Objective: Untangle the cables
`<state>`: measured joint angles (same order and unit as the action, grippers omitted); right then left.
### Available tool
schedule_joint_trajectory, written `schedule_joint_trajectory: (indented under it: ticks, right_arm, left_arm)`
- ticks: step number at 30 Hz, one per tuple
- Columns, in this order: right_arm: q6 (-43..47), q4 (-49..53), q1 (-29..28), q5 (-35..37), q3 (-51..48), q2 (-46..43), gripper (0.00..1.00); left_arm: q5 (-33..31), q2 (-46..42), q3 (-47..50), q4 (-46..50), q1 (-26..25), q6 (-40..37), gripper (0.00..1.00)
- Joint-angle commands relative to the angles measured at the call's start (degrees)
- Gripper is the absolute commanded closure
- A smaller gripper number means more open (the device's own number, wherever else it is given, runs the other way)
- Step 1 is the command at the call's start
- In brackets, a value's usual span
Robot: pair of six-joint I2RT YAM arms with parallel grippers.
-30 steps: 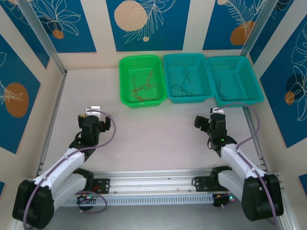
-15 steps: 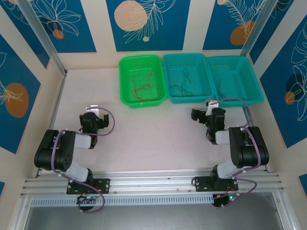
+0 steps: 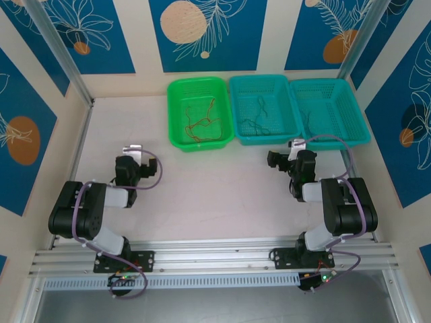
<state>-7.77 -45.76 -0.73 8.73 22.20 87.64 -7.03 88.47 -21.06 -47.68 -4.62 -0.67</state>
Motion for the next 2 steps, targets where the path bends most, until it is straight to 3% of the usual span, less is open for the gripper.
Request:
schedule_joint_trajectory:
  ticks: [1, 2]
  right_arm:
    - [1.8, -1.8, 0.1, -1.1, 0.9, -0.6, 0.01]
    - [1.8, -2.0, 0.0, -0.7, 0.8, -0.5, 0.01]
  left_arm:
    - [1.7, -0.4, -1.0, -1.8, 0.5, -1.3, 0.00]
    - [1.7, -0.4, -1.0, -1.8, 0.5, -1.3, 0.00]
